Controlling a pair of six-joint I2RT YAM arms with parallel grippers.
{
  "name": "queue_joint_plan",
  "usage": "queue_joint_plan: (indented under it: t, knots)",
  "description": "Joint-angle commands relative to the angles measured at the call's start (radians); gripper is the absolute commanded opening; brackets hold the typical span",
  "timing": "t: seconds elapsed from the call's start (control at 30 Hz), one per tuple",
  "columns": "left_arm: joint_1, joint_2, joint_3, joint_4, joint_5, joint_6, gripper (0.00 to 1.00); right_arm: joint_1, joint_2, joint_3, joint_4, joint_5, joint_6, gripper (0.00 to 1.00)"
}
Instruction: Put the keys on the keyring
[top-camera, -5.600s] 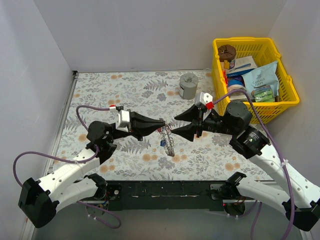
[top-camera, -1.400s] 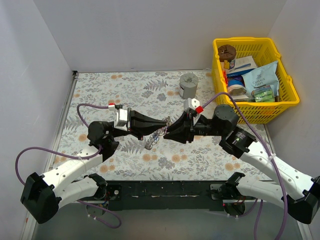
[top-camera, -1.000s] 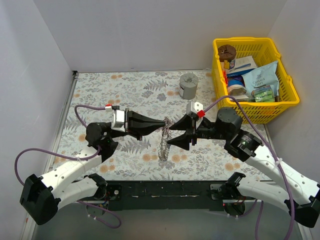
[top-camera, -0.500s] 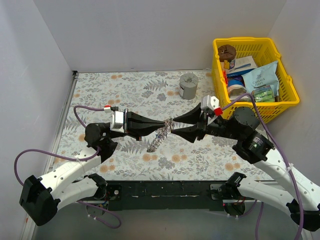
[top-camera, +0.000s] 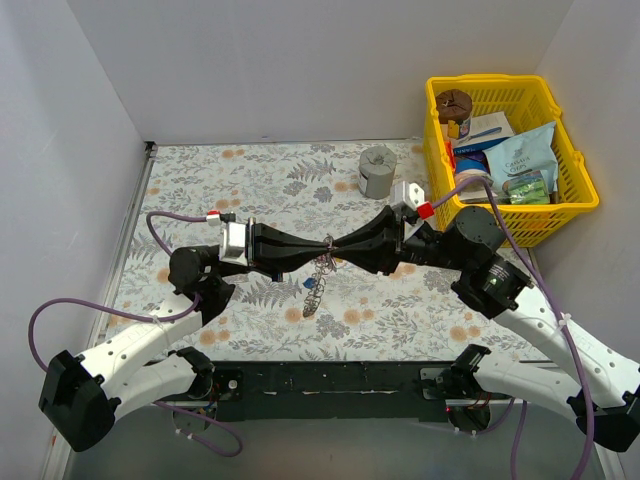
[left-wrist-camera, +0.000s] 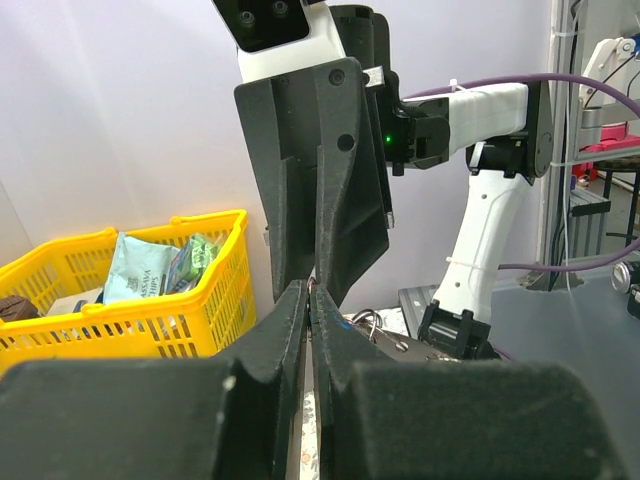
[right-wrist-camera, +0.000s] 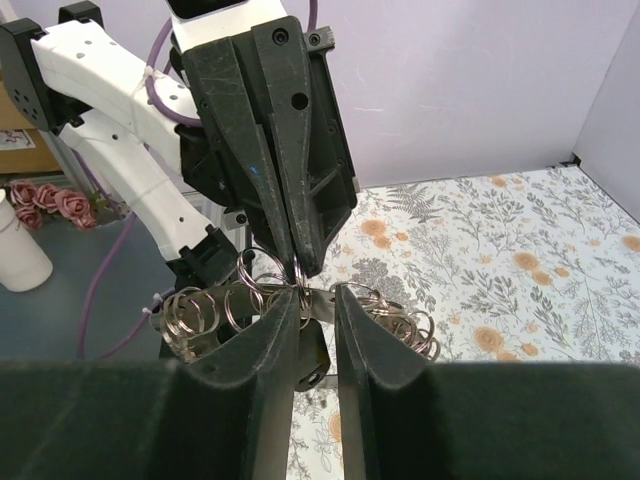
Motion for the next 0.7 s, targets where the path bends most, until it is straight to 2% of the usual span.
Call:
queue_joint_plan:
  t: [0.0,0.13,0.17,0.4,0.53,0.57,0.67]
  knots:
    - [-0.002,-0.02,0.009,0.05,-0.012,-0.008,0.0,0.003,-0.002,0.025,0.098,-0.02,0.028,0.25]
    - [-0.002,-0.019,0.009,0.055,-0.011,-0.01,0.0,0.003,0.019,0.037,0.087,-0.04,0.028,0.1]
    - [-0.003,-0.02,0.012,0.053,-0.012,-0.011,0.0,0.003,0.023,0.042,0.081,-0.044,0.025,0.03]
    - [-0.002,-0.039,0.025,-0.011,-0.011,0.024,0.0,0.003,0.033,0.094,-0.032,-0.026,-0.05,0.01]
    - [-0.002,-0.059,0.081,-0.217,0.001,0.139,0.01,0.003,0.058,0.168,-0.211,-0.014,-0.13,0.01]
    - [-0.002,-0.066,0.094,-0.259,0.006,0.165,0.11,0.003,0.062,0.183,-0.242,-0.01,-0.13,0.01]
    - [-0.002,-0.069,0.163,-0.455,0.029,0.277,0.24,0.003,0.089,0.249,-0.362,-0.007,-0.222,0.01]
